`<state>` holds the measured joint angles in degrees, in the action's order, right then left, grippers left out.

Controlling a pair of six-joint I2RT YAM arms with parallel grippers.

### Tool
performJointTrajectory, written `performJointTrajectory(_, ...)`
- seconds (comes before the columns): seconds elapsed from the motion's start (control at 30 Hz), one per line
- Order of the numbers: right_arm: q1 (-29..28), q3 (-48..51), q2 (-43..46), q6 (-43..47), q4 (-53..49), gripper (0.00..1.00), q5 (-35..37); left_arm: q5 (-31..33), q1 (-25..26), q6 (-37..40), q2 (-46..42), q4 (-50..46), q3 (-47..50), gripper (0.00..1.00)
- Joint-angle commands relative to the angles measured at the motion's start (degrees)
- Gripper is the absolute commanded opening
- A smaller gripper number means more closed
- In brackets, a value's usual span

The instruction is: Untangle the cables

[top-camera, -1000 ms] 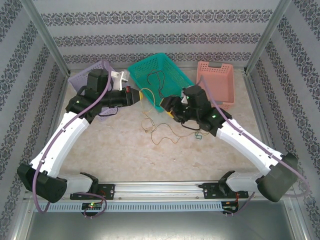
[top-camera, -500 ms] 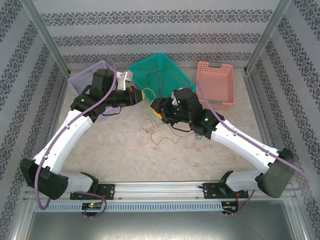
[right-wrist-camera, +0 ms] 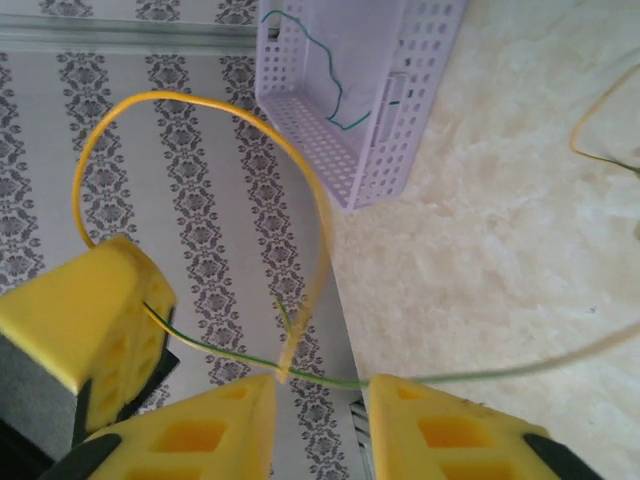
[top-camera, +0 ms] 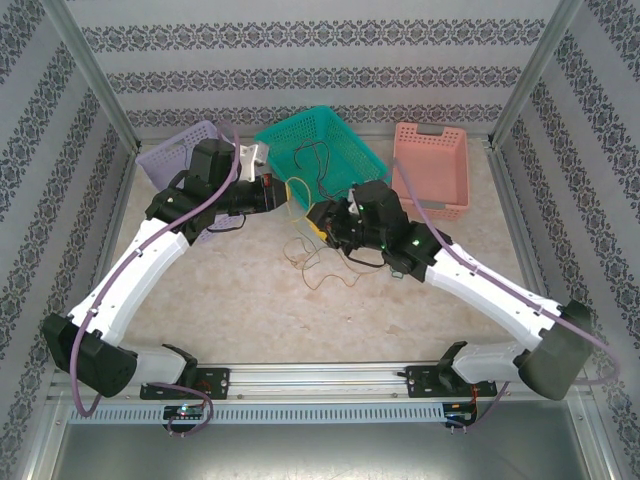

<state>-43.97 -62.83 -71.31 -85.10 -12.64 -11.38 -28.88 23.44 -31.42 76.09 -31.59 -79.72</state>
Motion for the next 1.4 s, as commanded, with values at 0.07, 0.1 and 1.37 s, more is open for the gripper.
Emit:
performJointTrajectory(0.07,0.01,2.2,6.31,-14.48,-3.39,0.37,2.59,8.64,3.0,1.71,-2.34,4.02,2.06,0.0)
performJointTrajectory(0.1,-0.5,3.43,6.91,-19.3,-2.76,0.39,2.99,9.9,3.86,1.64,-3.13,6.35,3.69,0.0)
performJointTrajectory(1.37,11.77,5.68,-6.43,-43.14,23.54,0.41,5.45,18.59,20.75,4.61,-11.94,20.94,21.28,0.0)
